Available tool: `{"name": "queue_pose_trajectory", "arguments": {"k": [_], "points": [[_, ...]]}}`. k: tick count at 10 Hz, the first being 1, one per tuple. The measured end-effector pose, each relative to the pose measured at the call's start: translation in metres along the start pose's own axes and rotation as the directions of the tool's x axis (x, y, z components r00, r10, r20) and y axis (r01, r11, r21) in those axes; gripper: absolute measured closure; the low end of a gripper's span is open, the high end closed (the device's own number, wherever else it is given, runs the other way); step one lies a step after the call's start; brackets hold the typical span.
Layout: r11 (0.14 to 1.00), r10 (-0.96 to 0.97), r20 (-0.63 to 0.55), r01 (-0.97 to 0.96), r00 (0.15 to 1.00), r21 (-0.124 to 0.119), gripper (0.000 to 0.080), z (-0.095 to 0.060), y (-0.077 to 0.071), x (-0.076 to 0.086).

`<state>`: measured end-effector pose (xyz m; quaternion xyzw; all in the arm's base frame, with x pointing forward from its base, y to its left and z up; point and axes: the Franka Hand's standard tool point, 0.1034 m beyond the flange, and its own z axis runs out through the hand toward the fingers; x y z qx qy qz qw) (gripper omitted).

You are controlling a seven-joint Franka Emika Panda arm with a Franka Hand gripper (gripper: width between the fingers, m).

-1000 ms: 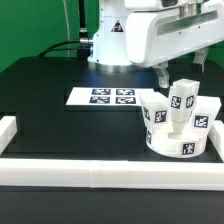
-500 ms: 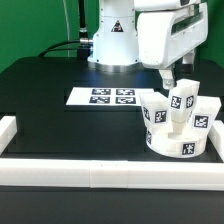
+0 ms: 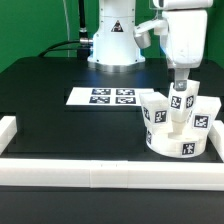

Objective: Assemble stool

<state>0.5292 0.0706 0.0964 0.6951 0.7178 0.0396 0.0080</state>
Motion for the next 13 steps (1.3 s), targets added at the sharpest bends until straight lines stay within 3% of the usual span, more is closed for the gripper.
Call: {"name": "queue_pose_trajectory", "arguments": {"k": [4, 5, 9, 11, 13], "points": [[0.976, -0.216, 0.027, 0.216, 0.976, 0.005, 0.0151, 0.002, 0.0, -0.008], [0.953, -0.303, 0.039, 0.303, 0.952, 0.007, 0.0151, 0.006, -0.001, -0.005], [0.942, -0.337, 0.037, 0.336, 0.941, 0.02, 0.0151, 0.015, -0.007, 0.015], [0.946, -0.325, 0.035, 0.324, 0.945, 0.023, 0.0151, 0.017, -0.009, 0.018], [0.946, -0.323, 0.033, 0.322, 0.946, 0.027, 0.0412, 0.019, -0.01, 0.018]]}}
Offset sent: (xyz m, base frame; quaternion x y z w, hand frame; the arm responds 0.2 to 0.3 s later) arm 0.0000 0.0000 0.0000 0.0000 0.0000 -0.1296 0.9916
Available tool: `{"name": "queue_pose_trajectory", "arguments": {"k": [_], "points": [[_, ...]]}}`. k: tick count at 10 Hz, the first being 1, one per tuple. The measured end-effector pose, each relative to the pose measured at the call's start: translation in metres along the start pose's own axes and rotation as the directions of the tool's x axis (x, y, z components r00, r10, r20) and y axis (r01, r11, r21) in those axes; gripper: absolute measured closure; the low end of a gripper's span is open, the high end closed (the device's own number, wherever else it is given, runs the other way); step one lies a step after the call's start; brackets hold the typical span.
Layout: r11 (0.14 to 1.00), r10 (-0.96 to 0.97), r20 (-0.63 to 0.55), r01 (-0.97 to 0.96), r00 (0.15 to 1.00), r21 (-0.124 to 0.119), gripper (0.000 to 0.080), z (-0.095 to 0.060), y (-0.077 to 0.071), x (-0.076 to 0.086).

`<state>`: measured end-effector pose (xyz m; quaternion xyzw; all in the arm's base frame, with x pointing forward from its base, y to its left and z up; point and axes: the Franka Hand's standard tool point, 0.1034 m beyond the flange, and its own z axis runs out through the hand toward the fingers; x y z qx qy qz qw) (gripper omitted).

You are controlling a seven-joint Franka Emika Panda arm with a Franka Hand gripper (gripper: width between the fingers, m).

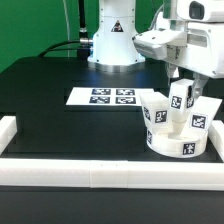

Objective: Assemble stool

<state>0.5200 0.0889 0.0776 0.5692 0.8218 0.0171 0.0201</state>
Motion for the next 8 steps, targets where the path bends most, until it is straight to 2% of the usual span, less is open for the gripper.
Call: {"name": "queue_pose_trajectory", "arguments": {"k": [1, 2, 6, 8], "points": [[1.0, 0.001, 0.0, -0.001, 1.0, 0.0, 0.0412, 0.0003, -0.0002, -0.0001], [1.0, 0.001, 0.0, -0.001, 1.0, 0.0, 0.0461, 0.0003, -0.0002, -0.0002], [0.999, 0.051, 0.0, -0.051, 0.999, 0.0, 0.0461, 0.0002, -0.0002, -0.001], [0.98, 0.197, -0.002, -0.197, 0.98, 0.001, 0.0459, 0.0001, 0.0, -0.0009]]}}
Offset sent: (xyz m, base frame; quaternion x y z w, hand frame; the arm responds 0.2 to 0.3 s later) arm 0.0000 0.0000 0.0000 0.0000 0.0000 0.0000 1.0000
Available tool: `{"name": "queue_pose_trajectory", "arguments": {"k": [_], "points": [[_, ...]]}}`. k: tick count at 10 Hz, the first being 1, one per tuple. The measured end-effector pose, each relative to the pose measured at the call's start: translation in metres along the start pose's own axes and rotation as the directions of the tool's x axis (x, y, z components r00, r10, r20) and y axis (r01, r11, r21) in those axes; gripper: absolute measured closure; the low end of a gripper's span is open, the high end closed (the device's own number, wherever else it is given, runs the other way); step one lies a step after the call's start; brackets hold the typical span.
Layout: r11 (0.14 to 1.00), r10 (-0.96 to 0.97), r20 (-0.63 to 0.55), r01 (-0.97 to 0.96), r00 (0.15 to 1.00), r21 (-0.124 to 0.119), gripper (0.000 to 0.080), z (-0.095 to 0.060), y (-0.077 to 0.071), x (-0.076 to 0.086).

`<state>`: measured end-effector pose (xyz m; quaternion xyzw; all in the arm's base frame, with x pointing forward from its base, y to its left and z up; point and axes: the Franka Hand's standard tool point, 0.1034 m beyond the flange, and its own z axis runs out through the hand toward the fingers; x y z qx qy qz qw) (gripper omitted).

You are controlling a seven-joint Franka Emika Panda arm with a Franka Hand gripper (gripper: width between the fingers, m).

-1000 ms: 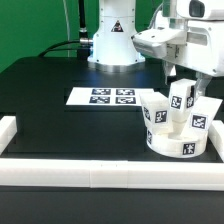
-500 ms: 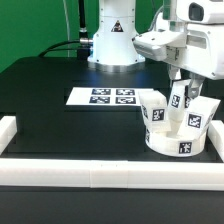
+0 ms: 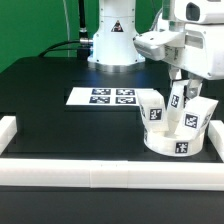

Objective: Assemble stool

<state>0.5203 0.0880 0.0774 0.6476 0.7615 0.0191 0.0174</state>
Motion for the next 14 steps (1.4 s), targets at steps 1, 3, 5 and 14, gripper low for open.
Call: {"name": "queue_pose_trajectory", "arguments": {"k": [1, 3, 5, 14], "points": [[0.996, 0.094, 0.002, -0.094, 0.996, 0.007, 0.0459, 0.0, 0.001, 0.0], [0.969, 0.246, 0.003, -0.246, 0.969, 0.007, 0.0459, -0.001, 0.003, 0.002], [0.951, 0.309, 0.004, -0.309, 0.951, 0.007, 0.0459, -0.002, 0.008, 0.004], [0.953, 0.301, -0.001, -0.301, 0.954, 0.034, 0.0459, 0.0, 0.038, 0.023]]}}
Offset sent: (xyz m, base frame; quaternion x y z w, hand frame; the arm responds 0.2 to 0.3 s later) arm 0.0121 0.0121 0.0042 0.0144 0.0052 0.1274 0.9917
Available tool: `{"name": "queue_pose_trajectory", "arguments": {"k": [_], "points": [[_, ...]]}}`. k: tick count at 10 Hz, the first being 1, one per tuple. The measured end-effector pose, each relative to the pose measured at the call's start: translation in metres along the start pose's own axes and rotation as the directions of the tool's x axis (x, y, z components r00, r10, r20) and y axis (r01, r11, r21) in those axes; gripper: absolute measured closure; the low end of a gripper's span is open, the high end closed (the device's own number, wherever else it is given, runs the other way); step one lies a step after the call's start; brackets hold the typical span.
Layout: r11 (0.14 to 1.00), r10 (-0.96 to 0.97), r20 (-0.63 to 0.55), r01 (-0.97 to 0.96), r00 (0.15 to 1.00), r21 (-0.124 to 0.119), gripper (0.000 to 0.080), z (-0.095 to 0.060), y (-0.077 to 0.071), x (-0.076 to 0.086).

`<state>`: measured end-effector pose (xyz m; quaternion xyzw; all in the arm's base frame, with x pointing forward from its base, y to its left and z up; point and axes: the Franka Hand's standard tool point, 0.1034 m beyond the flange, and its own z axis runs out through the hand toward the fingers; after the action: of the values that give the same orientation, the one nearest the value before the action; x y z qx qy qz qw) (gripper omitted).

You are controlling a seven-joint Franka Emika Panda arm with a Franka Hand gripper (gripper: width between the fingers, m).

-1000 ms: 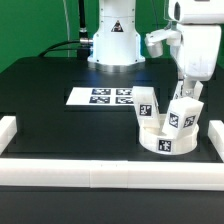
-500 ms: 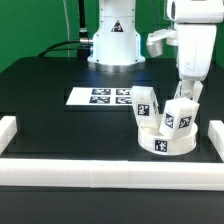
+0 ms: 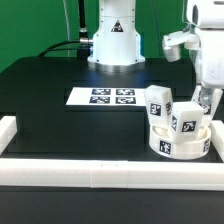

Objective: Assemble stool

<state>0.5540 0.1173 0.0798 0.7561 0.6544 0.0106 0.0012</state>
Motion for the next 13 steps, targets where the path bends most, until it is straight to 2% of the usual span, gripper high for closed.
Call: {"name": "queue_pose_trajectory", "arguments": {"k": [1, 2, 4, 9, 10, 11, 13], "points": [[1.0, 0.0, 0.002, 0.0, 1.0, 0.003, 0.0459, -0.0023, 0.0013, 0.0028], [1.0, 0.003, 0.011, -0.003, 1.0, 0.018, 0.0459, -0.0048, 0.0016, 0.0042], [0.999, 0.008, 0.015, -0.009, 1.0, 0.031, 0.0459, -0.0056, 0.0034, 0.0069], [0.999, 0.034, 0.017, -0.034, 0.999, 0.034, 0.0459, -0.0037, 0.0034, 0.0063], [0.993, 0.112, 0.016, -0.112, 0.994, 0.04, 0.0459, -0.0033, 0.0027, 0.0058], [0.973, 0.222, 0.012, -0.223, 0.975, 0.068, 0.0459, -0.003, 0.0004, 0.0044], [0.928, 0.362, 0.014, -0.362, 0.932, 0.09, 0.0459, -0.0035, 0.0004, 0.0058]]}}
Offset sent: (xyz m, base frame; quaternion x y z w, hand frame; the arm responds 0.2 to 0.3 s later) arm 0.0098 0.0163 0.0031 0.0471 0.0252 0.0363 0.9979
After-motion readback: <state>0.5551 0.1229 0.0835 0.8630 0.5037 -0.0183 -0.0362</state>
